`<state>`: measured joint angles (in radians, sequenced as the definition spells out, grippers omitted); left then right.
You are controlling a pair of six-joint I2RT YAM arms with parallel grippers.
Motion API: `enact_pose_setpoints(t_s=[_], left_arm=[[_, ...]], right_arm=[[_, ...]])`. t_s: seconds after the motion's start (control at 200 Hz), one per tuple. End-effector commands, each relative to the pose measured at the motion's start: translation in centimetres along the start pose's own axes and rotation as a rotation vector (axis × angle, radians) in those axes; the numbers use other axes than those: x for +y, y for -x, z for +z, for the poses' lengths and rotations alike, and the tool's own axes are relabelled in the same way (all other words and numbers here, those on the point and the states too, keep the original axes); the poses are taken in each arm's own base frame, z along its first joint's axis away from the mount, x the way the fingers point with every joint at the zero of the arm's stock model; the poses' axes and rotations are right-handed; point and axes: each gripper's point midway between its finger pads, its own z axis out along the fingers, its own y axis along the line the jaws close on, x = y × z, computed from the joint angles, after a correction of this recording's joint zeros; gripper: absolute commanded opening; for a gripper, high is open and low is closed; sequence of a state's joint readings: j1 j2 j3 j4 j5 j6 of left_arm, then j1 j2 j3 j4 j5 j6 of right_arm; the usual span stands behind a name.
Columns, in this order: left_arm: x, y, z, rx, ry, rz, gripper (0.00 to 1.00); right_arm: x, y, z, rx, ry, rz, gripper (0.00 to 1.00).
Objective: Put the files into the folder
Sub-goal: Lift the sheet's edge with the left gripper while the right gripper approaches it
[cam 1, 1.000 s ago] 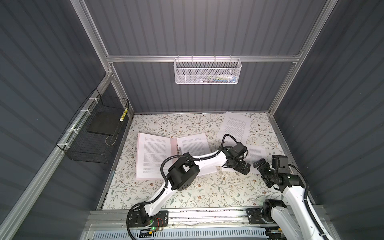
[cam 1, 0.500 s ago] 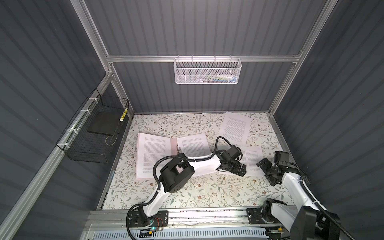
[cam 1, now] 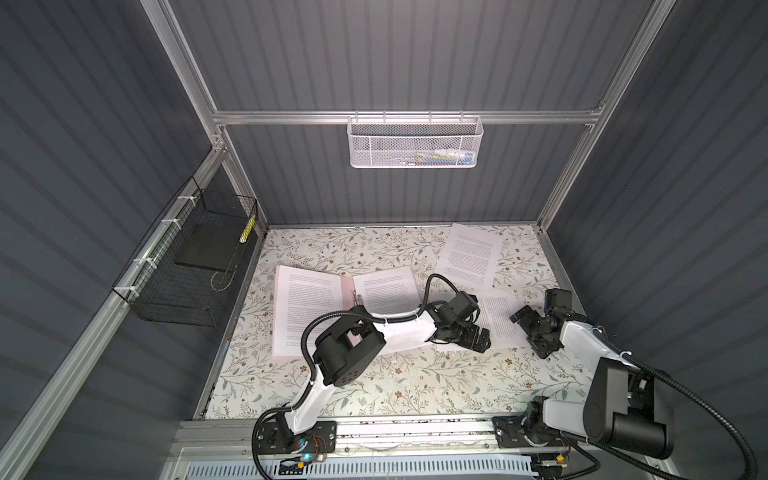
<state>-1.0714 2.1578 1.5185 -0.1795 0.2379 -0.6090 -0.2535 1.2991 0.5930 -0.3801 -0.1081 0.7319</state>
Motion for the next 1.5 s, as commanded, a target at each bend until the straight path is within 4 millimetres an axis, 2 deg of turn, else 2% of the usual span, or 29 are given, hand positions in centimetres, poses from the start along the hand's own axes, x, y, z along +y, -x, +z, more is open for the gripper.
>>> enact_pose_setpoints(t_s=[0.0,0.135,0.31,0.435,0.53,0.645,0.865,0.896,1.136,1.491], left_arm=[[5.9,-5.8,1.1,0.186,0.159,-0.114,1.00],[6.0,-6.1,1.3,0.190,0.152,-0.119,1.00],[6.1,-6.3,1.5,0.199,0.146,-0.120,1.00],[6.0,-6.2,1.6,0.196,0.136,-0.119,1.00],[5.8,-6.1,1.7,0.198,0.127,-0.118,1.00],[5.7,-6.0,1.8,0.200,0.119,-0.114,1.00],[5.3,-5.8,2.2,0.210,0.103,-0.110,1.00],[5.2,-5.8,2.2,0.210,0.102,-0.111,1.00],[5.2,-5.7,2.7,0.217,0.093,-0.116,1.00],[5.1,-5.8,3.4,0.228,0.079,-0.122,1.00]], right_arm=[[-1.3,0.1,0.5,0.013,-0.057,-0.004,0.99],[-1.4,0.6,0.8,0.018,-0.065,-0.003,0.99],[-1.7,2.4,-0.1,-0.018,-0.071,-0.005,0.99],[-1.6,2.3,0.4,0.013,-0.068,-0.013,0.99],[-1.4,1.7,1.2,0.059,-0.059,-0.016,0.99],[0.4,0.5,2.0,0.123,0.013,-0.041,0.99],[2.4,-1.6,2.0,0.184,0.068,-0.084,0.99],[2.9,-1.4,2.1,0.172,0.090,-0.094,0.99],[3.9,-4.4,3.4,0.276,0.189,-0.066,0.99],[9.0,-7.0,-0.6,0.265,0.451,-0.051,0.99]])
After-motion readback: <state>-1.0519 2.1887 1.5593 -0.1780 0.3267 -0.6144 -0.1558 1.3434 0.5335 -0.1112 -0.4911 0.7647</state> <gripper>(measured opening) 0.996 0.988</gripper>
